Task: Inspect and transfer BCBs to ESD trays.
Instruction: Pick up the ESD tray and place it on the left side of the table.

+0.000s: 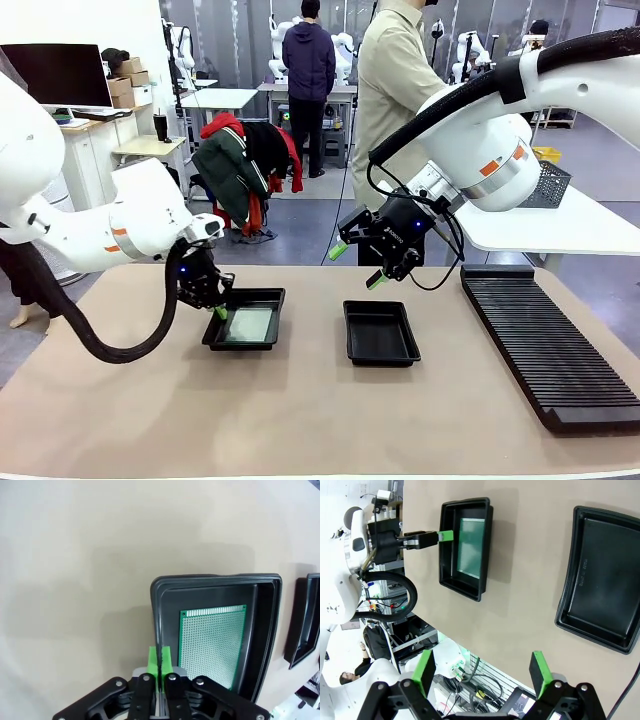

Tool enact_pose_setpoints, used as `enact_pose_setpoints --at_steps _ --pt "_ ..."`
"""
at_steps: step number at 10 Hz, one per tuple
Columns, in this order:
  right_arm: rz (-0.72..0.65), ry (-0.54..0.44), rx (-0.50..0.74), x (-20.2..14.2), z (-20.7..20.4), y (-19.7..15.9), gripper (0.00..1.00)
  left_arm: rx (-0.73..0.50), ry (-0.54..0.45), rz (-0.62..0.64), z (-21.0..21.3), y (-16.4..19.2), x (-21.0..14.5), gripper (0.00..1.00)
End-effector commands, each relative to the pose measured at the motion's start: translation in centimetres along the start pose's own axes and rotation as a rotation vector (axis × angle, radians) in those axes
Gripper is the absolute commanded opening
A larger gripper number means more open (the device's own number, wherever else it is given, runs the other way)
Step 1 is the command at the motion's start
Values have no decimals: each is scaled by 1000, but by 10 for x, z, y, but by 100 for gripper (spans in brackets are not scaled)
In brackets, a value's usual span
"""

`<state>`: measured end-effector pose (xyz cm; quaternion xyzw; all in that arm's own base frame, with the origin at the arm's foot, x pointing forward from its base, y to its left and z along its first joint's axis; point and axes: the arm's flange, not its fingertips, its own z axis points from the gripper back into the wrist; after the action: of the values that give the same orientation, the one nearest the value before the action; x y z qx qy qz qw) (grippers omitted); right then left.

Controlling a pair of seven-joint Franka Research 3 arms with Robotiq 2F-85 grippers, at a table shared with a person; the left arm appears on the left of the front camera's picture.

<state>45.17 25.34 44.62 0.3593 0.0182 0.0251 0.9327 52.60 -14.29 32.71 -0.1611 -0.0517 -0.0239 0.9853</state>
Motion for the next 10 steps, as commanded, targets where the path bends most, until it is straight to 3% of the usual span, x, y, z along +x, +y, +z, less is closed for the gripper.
enact_pose_setpoints --at_steps 1,4,10 --pt "-7 -4 -8 2 -1 1 100 -25 -12 -26 17 26 -18 3" --pt "-7 -4 -8 2 -1 1 100 -2 -47 -7 47 72 -20 3" --pt "-7 -4 -8 2 -1 1 100 30 -41 52 84 200 -8 3"
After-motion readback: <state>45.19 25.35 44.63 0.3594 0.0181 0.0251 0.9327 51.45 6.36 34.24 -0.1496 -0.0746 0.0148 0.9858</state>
